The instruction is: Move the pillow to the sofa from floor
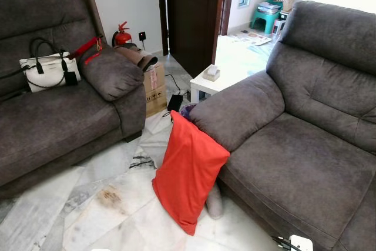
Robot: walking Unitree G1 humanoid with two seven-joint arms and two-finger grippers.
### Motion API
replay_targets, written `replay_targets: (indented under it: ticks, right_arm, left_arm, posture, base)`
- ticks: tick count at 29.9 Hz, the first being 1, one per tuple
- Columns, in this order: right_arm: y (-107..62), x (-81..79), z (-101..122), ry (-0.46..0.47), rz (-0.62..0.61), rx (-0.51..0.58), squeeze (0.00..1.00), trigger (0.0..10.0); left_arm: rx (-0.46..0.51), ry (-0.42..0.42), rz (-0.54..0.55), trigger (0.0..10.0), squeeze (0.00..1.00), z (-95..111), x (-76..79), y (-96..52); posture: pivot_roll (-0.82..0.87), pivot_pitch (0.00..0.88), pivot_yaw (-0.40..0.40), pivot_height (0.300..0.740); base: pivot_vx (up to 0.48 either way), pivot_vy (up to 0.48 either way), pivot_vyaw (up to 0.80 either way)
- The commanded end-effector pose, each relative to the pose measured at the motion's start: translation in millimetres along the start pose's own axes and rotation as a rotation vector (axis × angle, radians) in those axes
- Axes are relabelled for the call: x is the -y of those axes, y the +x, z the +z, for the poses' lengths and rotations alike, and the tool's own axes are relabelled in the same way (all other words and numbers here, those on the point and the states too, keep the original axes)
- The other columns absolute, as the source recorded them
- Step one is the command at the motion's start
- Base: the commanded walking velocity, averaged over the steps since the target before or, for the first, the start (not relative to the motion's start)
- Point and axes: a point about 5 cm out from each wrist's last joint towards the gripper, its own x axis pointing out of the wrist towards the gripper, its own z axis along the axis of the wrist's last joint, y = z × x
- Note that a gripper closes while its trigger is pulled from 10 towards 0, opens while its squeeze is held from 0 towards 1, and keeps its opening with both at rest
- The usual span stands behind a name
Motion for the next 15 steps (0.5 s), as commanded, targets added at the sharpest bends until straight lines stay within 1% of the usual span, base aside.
replay_targets:
  ticks: [1, 3, 15]
  right_arm:
    - [-2.1, -30.9, -27.5, -0.112, 0.143, -0.145, 0.0, 10.0]
    - [-1.9, -31.1, -27.4, -0.127, 0.138, -0.149, 0.0, 10.0]
    - [-1.9, -31.1, -27.4, -0.127, 0.138, -0.149, 0.0, 10.0]
  left_arm:
    - [-0.05, -0.192, 0.086, 10.0, 0.0, -33.3, -28.6, -10.8]
    - [-0.049, -0.192, 0.085, 10.0, 0.0, -33.4, -28.5, -10.9]
    - [-0.049, -0.192, 0.085, 10.0, 0.0, -33.4, -28.5, -10.9]
  posture:
    - [0.18, 0.0, -0.026, 0.74]
    - [0.18, 0.0, -0.027, 0.74]
    - [0.18, 0.0, -0.027, 0.74]
  base:
    - [0.0, 0.0, 0.0]
    - [0.0, 0.0, 0.0]
    - [0.0, 0.0, 0.0]
